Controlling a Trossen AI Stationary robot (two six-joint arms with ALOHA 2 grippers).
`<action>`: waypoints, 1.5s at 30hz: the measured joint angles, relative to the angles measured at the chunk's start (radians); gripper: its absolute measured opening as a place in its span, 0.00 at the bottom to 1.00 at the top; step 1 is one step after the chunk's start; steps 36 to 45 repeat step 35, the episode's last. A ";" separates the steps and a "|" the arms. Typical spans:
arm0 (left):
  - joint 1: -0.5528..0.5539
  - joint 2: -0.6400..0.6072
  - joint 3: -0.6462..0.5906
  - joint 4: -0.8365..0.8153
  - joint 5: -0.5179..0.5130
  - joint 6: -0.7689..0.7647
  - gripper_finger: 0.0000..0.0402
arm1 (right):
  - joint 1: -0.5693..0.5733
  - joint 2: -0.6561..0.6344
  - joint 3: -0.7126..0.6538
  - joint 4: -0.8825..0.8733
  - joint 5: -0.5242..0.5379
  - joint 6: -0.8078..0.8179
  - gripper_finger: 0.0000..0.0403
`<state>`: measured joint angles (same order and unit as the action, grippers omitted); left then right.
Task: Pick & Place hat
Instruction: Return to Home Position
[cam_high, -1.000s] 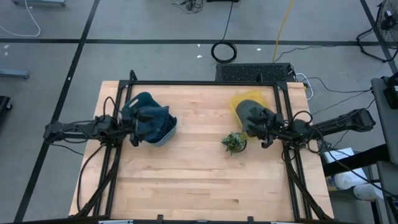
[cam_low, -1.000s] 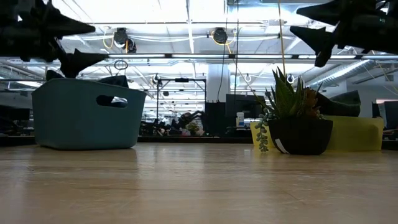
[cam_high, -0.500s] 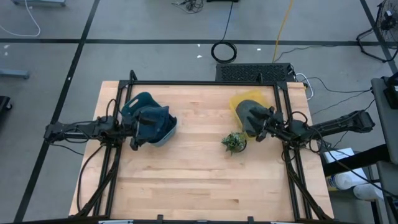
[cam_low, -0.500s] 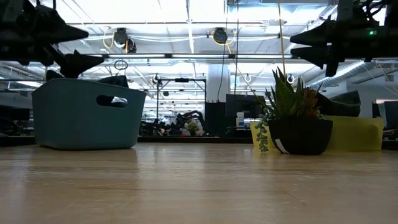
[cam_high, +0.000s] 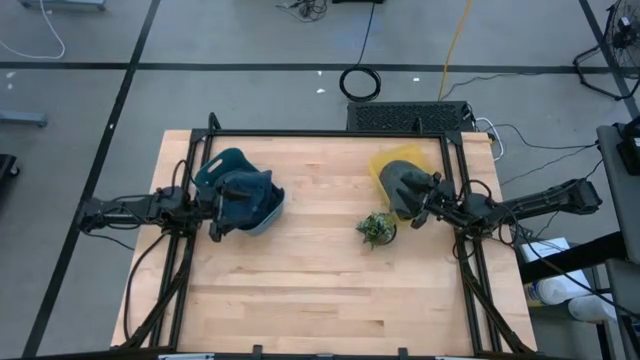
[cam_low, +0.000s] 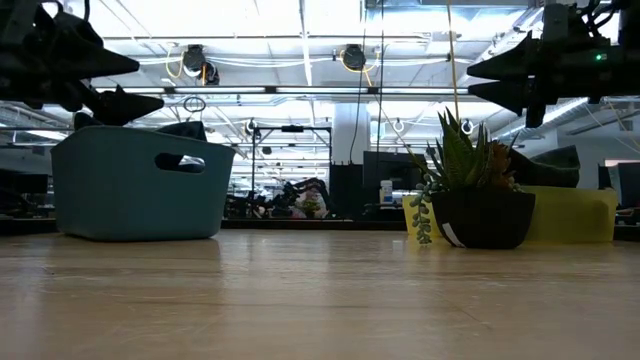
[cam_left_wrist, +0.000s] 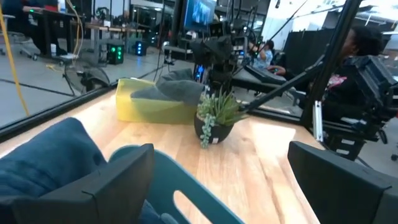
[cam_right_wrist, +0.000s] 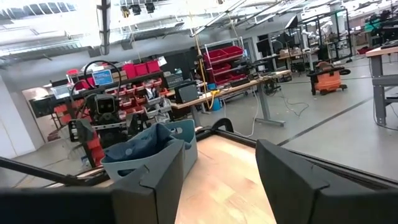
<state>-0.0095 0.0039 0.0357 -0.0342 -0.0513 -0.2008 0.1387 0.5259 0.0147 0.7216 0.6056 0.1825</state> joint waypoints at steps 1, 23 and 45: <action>0.002 0.000 0.000 -0.001 -0.002 0.005 0.94 | 0.000 -0.001 0.000 0.000 0.001 -0.001 0.46; 0.032 0.001 -0.003 0.038 -0.046 0.011 0.94 | 0.000 -0.413 0.004 -0.198 0.056 -0.248 0.46; 0.033 0.002 -0.001 0.007 -0.042 -0.021 0.94 | 0.000 -0.523 0.250 -1.046 0.056 0.037 0.46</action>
